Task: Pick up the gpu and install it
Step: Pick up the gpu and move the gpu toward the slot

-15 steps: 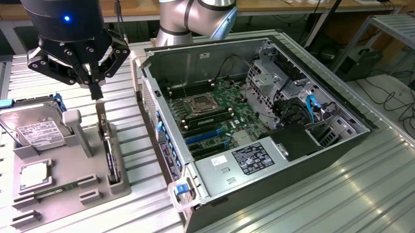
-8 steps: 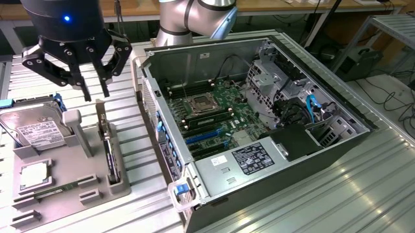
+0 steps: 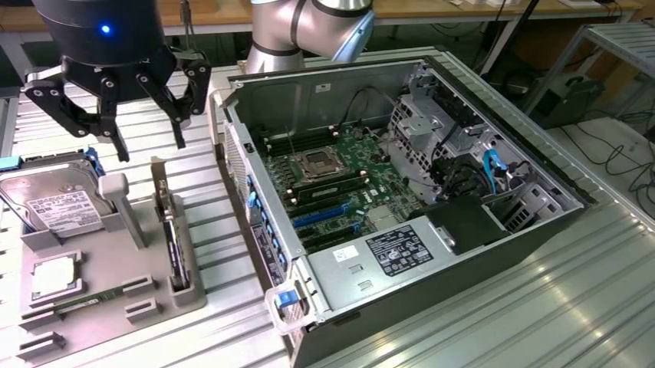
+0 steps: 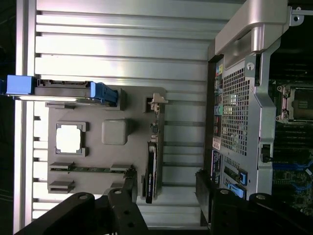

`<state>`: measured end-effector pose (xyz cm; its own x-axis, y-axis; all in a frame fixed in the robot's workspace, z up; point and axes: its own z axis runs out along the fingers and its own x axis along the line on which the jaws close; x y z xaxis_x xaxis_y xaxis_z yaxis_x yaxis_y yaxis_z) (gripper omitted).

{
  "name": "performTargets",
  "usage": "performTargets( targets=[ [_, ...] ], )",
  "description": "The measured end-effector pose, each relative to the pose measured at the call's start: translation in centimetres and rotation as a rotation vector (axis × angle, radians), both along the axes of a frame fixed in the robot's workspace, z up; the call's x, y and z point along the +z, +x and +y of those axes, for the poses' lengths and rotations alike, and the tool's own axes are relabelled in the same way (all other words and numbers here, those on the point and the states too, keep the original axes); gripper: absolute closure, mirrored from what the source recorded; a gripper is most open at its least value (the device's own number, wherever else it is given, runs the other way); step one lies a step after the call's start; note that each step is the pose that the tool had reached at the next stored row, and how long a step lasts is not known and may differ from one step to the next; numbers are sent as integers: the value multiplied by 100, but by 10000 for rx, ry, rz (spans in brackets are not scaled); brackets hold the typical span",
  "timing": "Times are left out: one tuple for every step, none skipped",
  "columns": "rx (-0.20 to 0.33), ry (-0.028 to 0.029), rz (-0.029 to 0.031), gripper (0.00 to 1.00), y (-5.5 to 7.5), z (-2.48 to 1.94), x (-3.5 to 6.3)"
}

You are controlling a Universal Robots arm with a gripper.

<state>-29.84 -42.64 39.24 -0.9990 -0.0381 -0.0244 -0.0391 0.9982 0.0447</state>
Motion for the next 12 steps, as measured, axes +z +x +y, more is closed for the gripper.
performTargets(
  targets=[
    [11,0,0,40,0,1,0],
    [52,0,0,40,0,1,-1],
    [105,0,0,40,0,1,-2],
    [149,0,0,40,0,2,-4],
    [175,-1,1,40,0,1,-5],
    [192,-1,1,40,0,-4,-8],
    [201,0,0,40,0,-14,-12],
    [208,1,-1,40,0,-29,-17],
    [214,0,1,40,0,-42,-20],
    [221,0,0,40,0,-58,-26],
    [225,1,0,40,0,-67,-29],
    [229,1,-1,40,0,-78,-31]
  ],
)
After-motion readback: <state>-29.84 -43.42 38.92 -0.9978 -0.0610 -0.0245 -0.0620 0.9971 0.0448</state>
